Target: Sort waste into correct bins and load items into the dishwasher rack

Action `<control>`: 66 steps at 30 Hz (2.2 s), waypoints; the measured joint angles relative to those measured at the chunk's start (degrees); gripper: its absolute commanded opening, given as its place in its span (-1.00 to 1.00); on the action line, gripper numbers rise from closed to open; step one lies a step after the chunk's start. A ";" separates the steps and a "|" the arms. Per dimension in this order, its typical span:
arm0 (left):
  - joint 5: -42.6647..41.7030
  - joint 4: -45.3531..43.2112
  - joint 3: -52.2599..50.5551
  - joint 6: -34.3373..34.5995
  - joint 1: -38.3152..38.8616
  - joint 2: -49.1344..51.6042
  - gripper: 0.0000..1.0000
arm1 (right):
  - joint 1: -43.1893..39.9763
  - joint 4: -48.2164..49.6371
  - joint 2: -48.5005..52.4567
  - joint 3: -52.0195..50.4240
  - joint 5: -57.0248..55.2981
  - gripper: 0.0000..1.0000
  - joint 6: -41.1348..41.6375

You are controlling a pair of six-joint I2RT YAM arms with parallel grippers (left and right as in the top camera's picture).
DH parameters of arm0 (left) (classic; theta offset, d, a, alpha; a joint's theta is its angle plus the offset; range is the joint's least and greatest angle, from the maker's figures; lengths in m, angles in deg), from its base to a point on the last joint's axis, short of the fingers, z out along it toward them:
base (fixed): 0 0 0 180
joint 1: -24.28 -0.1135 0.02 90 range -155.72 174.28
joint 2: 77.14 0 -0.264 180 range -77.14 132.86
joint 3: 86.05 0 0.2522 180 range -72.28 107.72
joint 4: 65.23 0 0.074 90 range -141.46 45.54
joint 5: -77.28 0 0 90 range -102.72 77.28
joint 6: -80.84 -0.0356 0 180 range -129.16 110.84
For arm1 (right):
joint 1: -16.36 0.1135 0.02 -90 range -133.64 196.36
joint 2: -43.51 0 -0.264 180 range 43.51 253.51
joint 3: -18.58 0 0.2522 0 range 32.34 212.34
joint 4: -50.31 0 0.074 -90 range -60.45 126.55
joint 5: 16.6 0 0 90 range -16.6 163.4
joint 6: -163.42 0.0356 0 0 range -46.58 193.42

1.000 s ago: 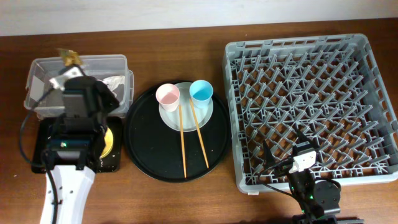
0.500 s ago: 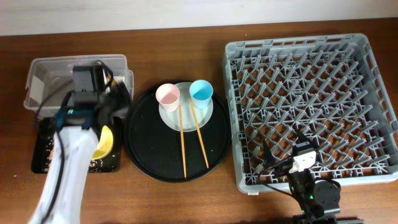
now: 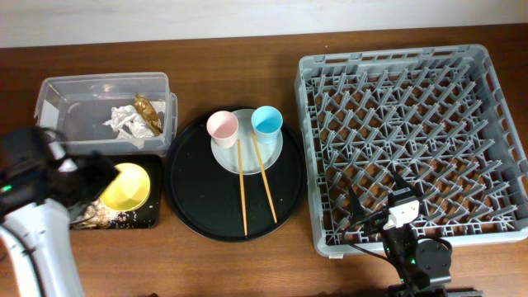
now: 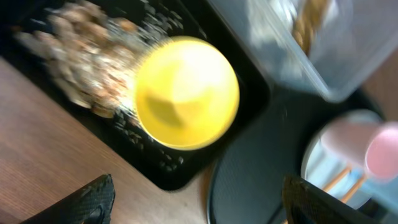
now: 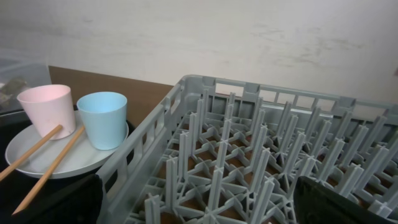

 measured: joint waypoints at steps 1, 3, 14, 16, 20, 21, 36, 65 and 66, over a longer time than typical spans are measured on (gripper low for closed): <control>-0.92 -0.20 0.13 0.11 -2.93 -0.15 0.95 | 0.00 0.02 0.00 0.00 0.00 0.97 0.02; -1.46 -0.33 0.35 2.54 -14.05 -0.22 0.99 | -0.02 0.00 0.00 0.00 0.04 0.97 0.02; -1.70 -0.17 0.37 4.94 -17.27 -0.22 0.98 | -0.02 4.72 0.04 0.00 3.54 0.97 -0.02; -1.73 -0.11 0.37 4.94 -17.27 -0.22 0.98 | -0.02 3.96 0.07 1.62 7.58 0.97 2.95; -1.95 -0.28 0.55 4.96 -17.29 -0.31 0.98 | 0.00 -33.11 21.00 44.37 3.67 0.97 7.21; -1.95 0.00 0.63 4.98 -17.31 -0.48 0.98 | 0.00 -36.33 29.07 53.51 3.30 0.97 7.28; -2.14 -0.11 0.74 4.98 -17.31 -0.55 0.98 | 38.21 -54.77 104.78 88.48 8.07 -0.20 36.44; -2.12 -0.11 0.74 4.96 -17.31 -0.55 0.98 | 46.07 -27.36 112.24 71.34 -11.13 -0.75 43.54; -2.12 -0.11 0.74 4.96 -17.31 -0.55 0.98 | 46.07 -27.32 112.26 71.32 -11.15 -0.79 43.69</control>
